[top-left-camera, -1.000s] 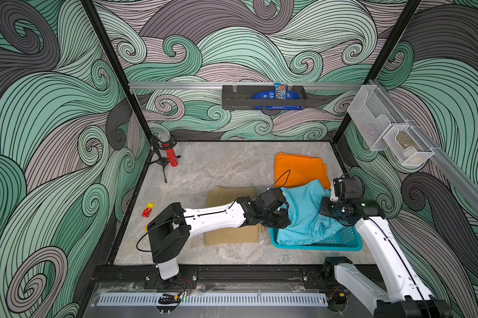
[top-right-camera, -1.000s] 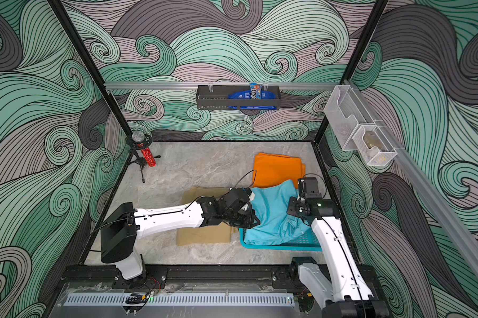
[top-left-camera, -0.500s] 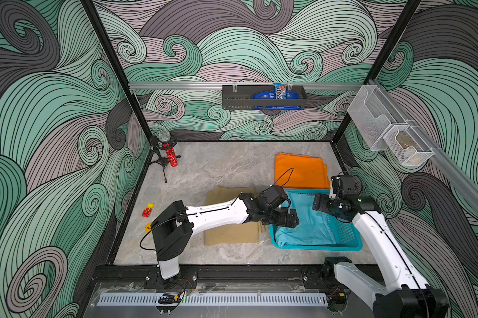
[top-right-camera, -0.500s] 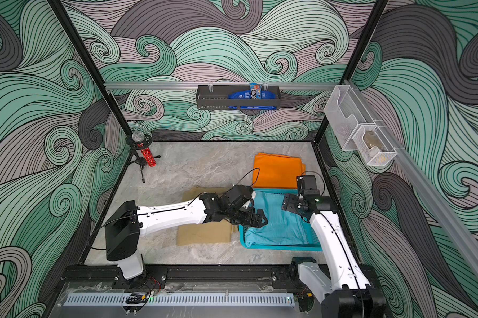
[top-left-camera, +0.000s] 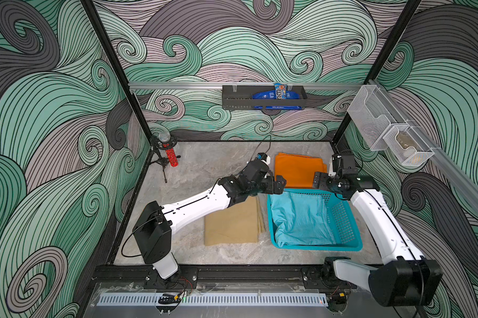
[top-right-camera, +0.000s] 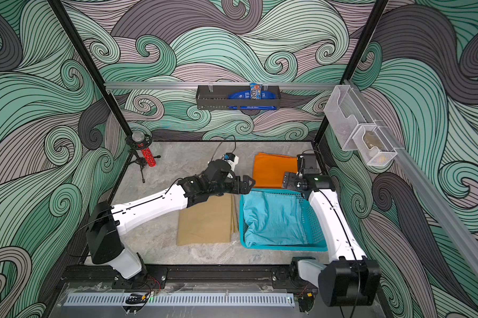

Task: Put the folded long pants in the basket
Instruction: Place the long pant in the basket, then move the long pant to the center of the board.

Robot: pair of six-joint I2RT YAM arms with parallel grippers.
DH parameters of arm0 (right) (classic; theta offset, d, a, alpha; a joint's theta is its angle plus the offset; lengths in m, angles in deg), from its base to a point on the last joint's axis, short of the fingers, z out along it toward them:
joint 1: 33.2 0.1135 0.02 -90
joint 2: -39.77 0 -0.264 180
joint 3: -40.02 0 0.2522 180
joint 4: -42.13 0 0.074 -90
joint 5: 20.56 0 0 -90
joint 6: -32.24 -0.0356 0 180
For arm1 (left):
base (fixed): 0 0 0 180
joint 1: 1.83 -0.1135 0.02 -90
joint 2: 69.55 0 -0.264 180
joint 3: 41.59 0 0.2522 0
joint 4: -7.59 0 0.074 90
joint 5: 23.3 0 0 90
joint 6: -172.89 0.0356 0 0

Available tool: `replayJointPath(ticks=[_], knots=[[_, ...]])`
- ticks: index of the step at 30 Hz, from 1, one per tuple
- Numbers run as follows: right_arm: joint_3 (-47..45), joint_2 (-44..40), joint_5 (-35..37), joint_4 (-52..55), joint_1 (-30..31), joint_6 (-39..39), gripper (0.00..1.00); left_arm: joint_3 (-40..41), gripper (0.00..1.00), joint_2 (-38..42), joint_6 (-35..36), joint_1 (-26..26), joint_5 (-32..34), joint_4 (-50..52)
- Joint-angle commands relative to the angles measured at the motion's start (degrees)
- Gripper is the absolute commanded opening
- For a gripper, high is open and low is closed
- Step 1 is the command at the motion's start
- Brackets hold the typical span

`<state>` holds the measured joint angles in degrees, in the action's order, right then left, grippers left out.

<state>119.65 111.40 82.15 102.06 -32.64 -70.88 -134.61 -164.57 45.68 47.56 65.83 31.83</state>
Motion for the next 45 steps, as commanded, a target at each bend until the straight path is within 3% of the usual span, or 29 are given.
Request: replayJointPath(ticks=[1, 6, 12, 15, 18, 28, 36, 45], knots=[[2.65, 4.68, -1.70, -3.64, -0.27, 2.68, 0.93, -2.93, 0.98, -2.53, 3.95, -4.93, -4.15, -4.86], [9.23, 14.00, -2.60, -6.20, -1.82, 4.60, 0.93, -7.21, 0.98, -8.40, 12.03, -6.93, -2.02, -6.88], [19.17, 26.55, -8.41, -6.97, -6.05, 5.48, 0.93, -13.06, 0.99, -17.00, 15.65, -7.59, -2.86, -7.72], [22.35, 31.70, -10.38, -7.70, -8.32, 6.48, 0.95, -12.68, 0.99, -19.13, 15.47, -8.44, -4.93, -10.77], [24.03, 36.71, -16.88, -9.34, -11.77, 5.99, 0.97, -12.58, 0.99, -21.51, 13.54, -10.17, -8.52, -12.74], [26.05, 45.51, -22.37, -13.34, -19.77, 5.60, 0.98, -7.57, 0.98, -24.03, 10.63, -14.90, -16.36, -19.30], [26.99, 51.70, -26.99, -13.56, -20.73, 6.77, 0.97, -7.06, 0.98, -25.97, 10.50, -18.15, -21.22, -19.83], [27.75, 55.60, -26.25, -13.39, -17.47, 6.97, 0.95, -4.15, 0.99, -25.65, 7.92, -20.44, -23.13, -22.87]])
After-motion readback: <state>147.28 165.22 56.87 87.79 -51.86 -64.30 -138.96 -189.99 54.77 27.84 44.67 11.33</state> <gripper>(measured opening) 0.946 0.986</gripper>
